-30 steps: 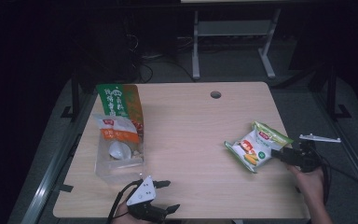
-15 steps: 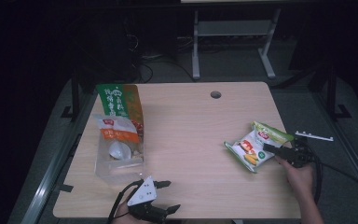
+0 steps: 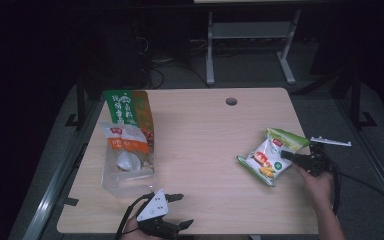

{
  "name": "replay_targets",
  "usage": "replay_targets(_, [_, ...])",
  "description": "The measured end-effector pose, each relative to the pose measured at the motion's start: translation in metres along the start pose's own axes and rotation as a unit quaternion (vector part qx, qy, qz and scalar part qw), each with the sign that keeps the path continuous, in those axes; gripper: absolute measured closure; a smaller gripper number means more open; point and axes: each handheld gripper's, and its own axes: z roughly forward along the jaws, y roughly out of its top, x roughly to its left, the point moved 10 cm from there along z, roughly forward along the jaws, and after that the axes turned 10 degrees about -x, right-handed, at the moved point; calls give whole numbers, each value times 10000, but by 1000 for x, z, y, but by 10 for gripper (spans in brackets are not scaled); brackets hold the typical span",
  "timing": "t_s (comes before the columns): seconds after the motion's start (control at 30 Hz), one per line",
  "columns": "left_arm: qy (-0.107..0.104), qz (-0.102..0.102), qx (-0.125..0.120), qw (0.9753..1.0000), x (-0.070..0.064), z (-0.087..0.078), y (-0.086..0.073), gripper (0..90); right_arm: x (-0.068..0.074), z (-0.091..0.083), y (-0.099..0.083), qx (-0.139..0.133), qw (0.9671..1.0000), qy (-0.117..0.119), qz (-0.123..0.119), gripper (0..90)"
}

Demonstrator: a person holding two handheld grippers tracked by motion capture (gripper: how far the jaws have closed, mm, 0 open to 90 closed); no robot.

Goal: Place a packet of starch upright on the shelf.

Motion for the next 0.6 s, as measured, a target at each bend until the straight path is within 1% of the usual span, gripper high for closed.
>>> replay_targets(0.13, [-6, 13, -16, 10000, -1, -1, 1, 230, 10, -3, 6, -56, 9997, 57, -222, 889])
replay_targets(0.23, [-7, 12, -18, 10000, -1, -1, 1, 230, 21, -6, 10, -93, 9993, 156, -313, 890])
replay_targets(0.43, [-3, 44, -30, 10000, 0, -1, 1, 230, 42, -10, 17, -77, 9977, 319, -597, 892])
replay_targets(0.5, [0, 56, -22, 10000, 0, -2, 1, 230, 48, -10, 19, -71, 9971, 370, -659, 894])
replay_targets(0.6, [-8, 56, -33, 10000, 0, -2, 2, 229, 59, -11, 23, -109, 9955, 571, -750, 896])
